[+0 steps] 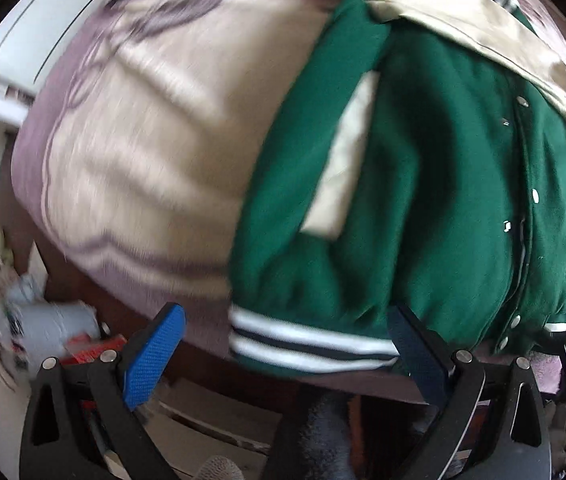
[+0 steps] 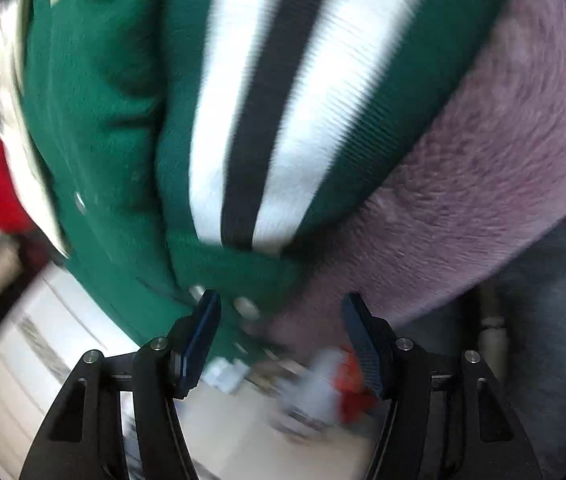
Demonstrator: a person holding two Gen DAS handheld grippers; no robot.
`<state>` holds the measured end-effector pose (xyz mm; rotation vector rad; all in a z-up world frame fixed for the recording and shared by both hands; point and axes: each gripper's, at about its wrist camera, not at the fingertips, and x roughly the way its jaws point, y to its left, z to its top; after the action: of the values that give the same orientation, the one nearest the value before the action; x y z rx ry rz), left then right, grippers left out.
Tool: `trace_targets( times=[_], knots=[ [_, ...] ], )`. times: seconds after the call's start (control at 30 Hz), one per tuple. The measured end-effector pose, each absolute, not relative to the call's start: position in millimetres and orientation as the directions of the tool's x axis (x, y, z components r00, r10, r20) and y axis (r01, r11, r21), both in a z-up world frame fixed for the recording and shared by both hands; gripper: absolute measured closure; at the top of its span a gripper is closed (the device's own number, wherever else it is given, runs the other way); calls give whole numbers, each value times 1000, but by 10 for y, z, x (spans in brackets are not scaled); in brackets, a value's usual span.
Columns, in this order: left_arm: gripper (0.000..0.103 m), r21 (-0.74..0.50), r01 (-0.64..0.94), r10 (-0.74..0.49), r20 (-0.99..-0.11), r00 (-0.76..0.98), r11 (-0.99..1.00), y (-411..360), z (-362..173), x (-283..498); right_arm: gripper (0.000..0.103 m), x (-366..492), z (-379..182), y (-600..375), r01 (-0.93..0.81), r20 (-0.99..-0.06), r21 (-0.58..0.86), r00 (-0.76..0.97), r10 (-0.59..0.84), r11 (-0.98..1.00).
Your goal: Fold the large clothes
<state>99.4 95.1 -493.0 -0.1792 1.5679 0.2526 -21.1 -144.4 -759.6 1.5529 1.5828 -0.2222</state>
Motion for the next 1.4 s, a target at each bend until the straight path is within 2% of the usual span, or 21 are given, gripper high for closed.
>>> trace_targets(
  times=[0.07,0.1,0.13,0.33,0.4,0.47,0.5,0.53,0.57,0.7,0.73,0.77,0.8,0.87,1.0,1.07,1.2,1.27,1.3,1.4],
  knots=[
    [0,43,-313,39,-999,-18,949,1087,-4946,881,37,-255,-7590,-1395,878,-694,453,238,680,155],
    [0,45,-327,41,-999,-21,944,1153,-4959,833,61,-288,-7552,-1366,875,-710,459,258,656,153],
    [0,49,-338,43,-999,-24,940,1210,-4968,791,97,-293,-7500,-1298,861,-712,478,264,651,173],
    [0,65,-396,62,-998,-19,916,1480,-5002,684,101,-327,-7225,-819,798,-749,461,115,653,388],
    [0,66,-417,66,-998,-13,906,1548,-4995,676,100,-327,-7305,-679,785,-739,424,11,674,452],
    [0,58,-436,65,-998,2,898,1572,-4963,655,81,-362,-7379,-508,792,-678,449,2,735,413],
    [0,57,-442,68,-998,7,895,1619,-4951,640,50,-354,-7410,-407,788,-642,478,12,767,388],
    [0,57,-444,69,-998,12,894,1646,-4948,639,27,-342,-7411,-305,771,-626,505,18,780,388],
    [0,55,-444,69,-998,15,894,1662,-4948,643,24,-288,-7401,-197,741,-631,533,27,775,408],
    [0,61,-440,77,-997,20,896,1671,-4928,632,22,83,-7411,162,625,-708,551,-1,706,553],
    [0,66,-437,83,-996,20,897,1688,-4933,627,34,138,-7405,248,622,-711,556,12,703,551],
    [0,68,-434,85,-996,21,898,1688,-4928,622,55,150,-7381,314,616,-708,568,28,706,546],
    [0,68,-433,85,-996,20,899,1681,-4917,625,92,147,-7354,383,607,-702,572,15,712,552],
    [0,60,-434,78,-997,24,899,1704,-4910,616,92,124,-7220,427,599,-718,555,-3,696,576],
    [0,59,-417,78,-997,29,907,1669,-4925,631,93,156,-6825,305,524,-824,477,-11,566,706],
    [0,62,-407,80,-996,26,911,1637,-4952,661,92,235,-6909,234,510,-839,441,-59,541,739],
    [0,40,-412,64,-997,46,911,1602,-4888,739,81,310,-7260,370,565,-710,467,-220,669,680],
    [0,35,-382,73,-994,85,923,1529,-4772,811,63,385,-7117,388,543,-704,489,-216,676,683],
    [0,38,-364,79,-992,99,931,1481,-4732,845,50,393,-6993,322,537,-708,504,-192,680,677],
    [0,55,-272,98,-984,148,961,1199,-4600,1013,47,385,-6623,-38,569,-729,513,-107,676,643]
  ],
)
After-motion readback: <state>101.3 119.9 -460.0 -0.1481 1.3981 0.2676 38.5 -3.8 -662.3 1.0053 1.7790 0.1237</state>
